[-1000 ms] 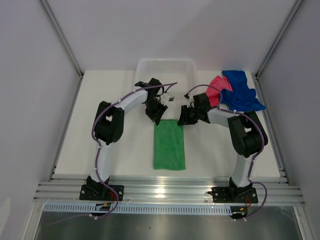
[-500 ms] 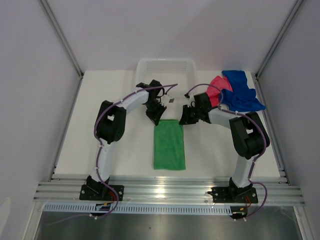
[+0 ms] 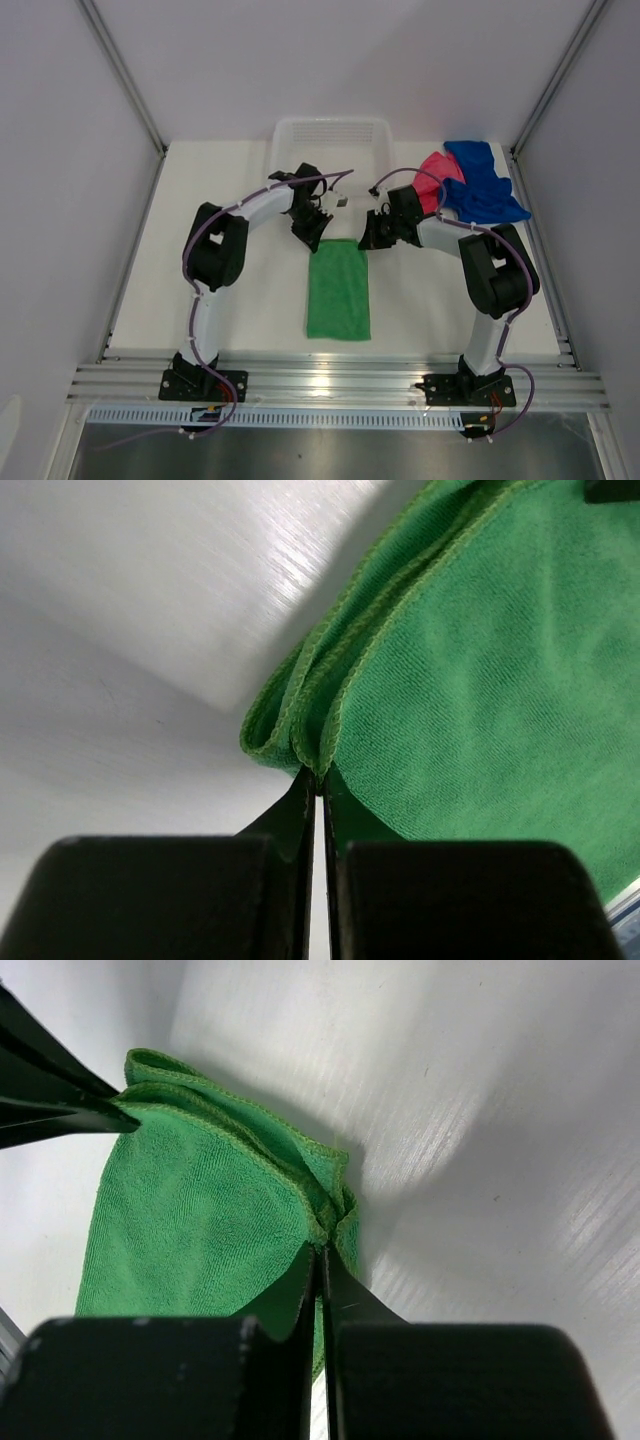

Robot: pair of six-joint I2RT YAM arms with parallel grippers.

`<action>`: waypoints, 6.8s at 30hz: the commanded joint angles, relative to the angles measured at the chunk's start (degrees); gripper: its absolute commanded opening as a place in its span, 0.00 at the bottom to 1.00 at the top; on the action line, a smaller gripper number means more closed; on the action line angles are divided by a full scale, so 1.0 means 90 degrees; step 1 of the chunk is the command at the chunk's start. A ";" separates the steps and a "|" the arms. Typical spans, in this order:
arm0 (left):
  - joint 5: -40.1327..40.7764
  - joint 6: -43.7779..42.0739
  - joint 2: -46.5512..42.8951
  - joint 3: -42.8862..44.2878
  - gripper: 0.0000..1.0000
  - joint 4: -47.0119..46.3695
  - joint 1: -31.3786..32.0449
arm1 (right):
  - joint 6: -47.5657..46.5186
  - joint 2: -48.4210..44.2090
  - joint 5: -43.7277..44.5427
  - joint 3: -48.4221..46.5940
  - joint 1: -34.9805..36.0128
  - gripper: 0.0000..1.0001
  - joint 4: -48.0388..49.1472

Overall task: Roll the towels
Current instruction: Fold the towel, then roll the towel

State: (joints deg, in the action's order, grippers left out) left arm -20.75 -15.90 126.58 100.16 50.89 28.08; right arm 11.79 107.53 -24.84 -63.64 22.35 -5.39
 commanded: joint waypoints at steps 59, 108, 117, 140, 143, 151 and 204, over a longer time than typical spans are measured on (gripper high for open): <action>0.0714 -0.0118 -0.3390 -0.2349 0.40 0.0097 -0.0404 | 0.2798 -0.2076 -0.0141 0.2482 0.2652 0.01 0.2894; 0.0168 -0.0557 -0.4601 -0.2789 0.42 0.0418 -0.0932 | 0.1396 -0.1779 0.2457 0.0011 0.4451 0.07 -0.1393; 0.0378 -0.1464 -0.5724 -0.3518 0.51 0.0070 0.0793 | 0.0224 -0.4998 0.2418 0.0954 0.3242 0.31 -0.2319; 0.1154 -0.3985 -0.5432 -0.6930 0.61 -0.3566 0.3492 | -0.0900 -0.6400 0.1794 0.2569 0.1609 0.45 -0.1891; 0.1134 -0.4024 -0.5598 -0.6978 0.61 -0.3215 0.3531 | -0.1085 -0.6400 0.1648 0.2588 0.1521 0.46 -0.1833; 0.0607 -0.3459 -0.5813 -0.6394 0.63 -0.2326 0.3560 | -0.1281 -0.6176 0.1500 0.2540 0.1404 0.47 -0.1696; -0.0418 -0.2091 -0.5501 -0.6324 0.01 -0.3165 0.2399 | -0.5255 -0.5053 0.0954 0.4073 0.3483 0.63 0.0151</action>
State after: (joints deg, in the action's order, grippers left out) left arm -19.57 -36.73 76.36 40.23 22.31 50.98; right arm -35.48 61.87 -17.91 -27.00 52.34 -6.98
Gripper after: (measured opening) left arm 0.098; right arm 0.630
